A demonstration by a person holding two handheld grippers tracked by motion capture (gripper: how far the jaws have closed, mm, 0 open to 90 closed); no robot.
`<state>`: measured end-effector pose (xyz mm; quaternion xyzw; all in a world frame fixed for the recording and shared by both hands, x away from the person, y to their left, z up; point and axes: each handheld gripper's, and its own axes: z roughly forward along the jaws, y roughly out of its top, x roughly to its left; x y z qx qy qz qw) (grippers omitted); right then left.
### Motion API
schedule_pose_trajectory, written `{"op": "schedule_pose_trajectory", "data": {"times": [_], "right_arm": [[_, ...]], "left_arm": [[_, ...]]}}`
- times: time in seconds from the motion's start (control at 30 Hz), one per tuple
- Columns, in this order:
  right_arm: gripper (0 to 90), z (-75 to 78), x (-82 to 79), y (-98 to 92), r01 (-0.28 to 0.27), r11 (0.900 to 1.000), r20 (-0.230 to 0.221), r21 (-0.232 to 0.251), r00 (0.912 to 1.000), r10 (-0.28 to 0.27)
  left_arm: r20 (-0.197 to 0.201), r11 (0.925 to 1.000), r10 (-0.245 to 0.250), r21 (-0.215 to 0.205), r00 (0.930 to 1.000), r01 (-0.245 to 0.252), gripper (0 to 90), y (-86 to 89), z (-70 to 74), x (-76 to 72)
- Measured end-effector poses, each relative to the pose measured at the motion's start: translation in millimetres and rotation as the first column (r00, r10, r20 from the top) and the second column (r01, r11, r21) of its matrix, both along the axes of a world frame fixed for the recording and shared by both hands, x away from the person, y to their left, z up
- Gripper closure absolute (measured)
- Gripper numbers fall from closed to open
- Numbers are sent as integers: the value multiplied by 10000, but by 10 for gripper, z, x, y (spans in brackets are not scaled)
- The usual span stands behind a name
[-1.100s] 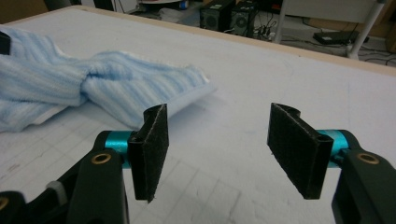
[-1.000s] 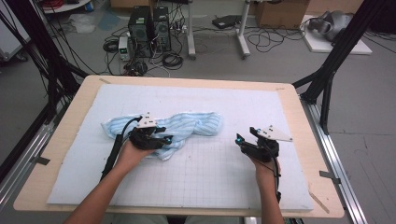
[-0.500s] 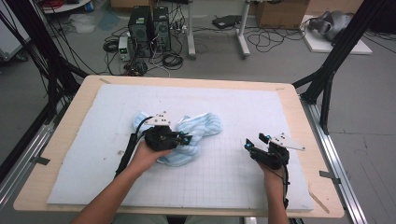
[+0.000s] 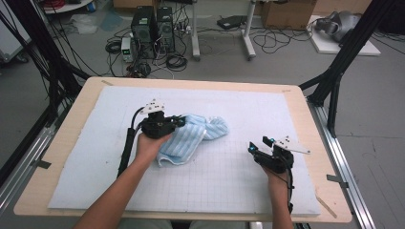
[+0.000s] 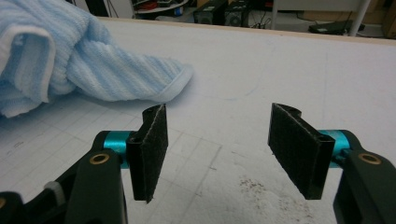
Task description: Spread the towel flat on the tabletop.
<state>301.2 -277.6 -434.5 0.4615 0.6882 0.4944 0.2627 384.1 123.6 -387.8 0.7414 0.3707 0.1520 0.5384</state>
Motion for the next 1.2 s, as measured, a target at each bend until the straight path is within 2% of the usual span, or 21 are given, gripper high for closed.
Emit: {"op": "schedule_pose_trajectory", "data": {"times": [0.07, 0.17, 0.37, 0.43, 0.47, 0.57, 0.67, 0.73, 0.77, 0.93, 1.1, 1.17, 1.2], "right_arm": [[386, -8, 14, 43, -93, 10000, -34, -6, 10000, 93], [413, -12, 34, 132, -424, 9989, -61, 189, 9991, 425], [453, 10, 113, 432, -1261, 9920, -44, 8, 9920, 1261], [459, 9, 168, 561, -1512, 9883, -118, -192, 9885, 1509], [463, 8, 199, 632, -1667, 9855, -140, -308, 9860, 1664], [478, 6, 286, 850, -2144, 9748, -282, -617, 9766, 2130], [497, -21, 374, 1074, -2619, 9590, -587, -1081, 9647, 2569], [506, -51, 438, 1206, -2857, 9479, -817, -1408, 9575, 2765], [507, -64, 470, 1262, -2917, 9445, -915, -1510, 9555, 2804], [513, -100, 645, 1471, -3002, 9363, -1381, -1820, 9506, 2780], [520, -156, 748, 1584, -3009, 9259, -1821, -2286, 9475, 2630], [617, -160, 778, 1603, -2897, 9231, -1898, -2528, 9504, 2463], [716, -160, 791, 1599, -2863, 9196, -1898, -2690, 9518, 2408]], "left_arm": [[103, 9981, 397, 473, 9992, -401, 836, 51, -22, 31], [148, 9944, 805, 668, 9966, -813, 836, 136, -44, 68], [138, 9903, 1278, 540, 9917, -1283, 830, 323, -53, 82], [91, 9888, 1421, 437, 9898, -1424, 803, 382, -71, 80], [55, 9878, 1511, 375, 9885, -1512, 775, 413, -80, 78], [-96, 9878, 1530, 300, 9882, -1526, 766, 490, -103, 80], [-99, 9884, 1502, 241, 9886, -1499, 731, 547, -105, 63], [9, 9880, 1542, 78, 9880, -1542, 676, 579, -95, 33], [72, 9885, 1510, -32, 9885, -1509, 650, 598, -90, 18], [181, 9897, 1422, -174, 9897, -1419, 631, 692, -66, -38], [280, 9896, 1422, -246, 9894, -1415, 625, 786, -82, -83], [238, 9897, 1409, -300, 9897, -1402, 624, 827, -96, -97], [192, 9898, 1407, -270, 9899, -1402, 622, 843, -98, -103]]}}
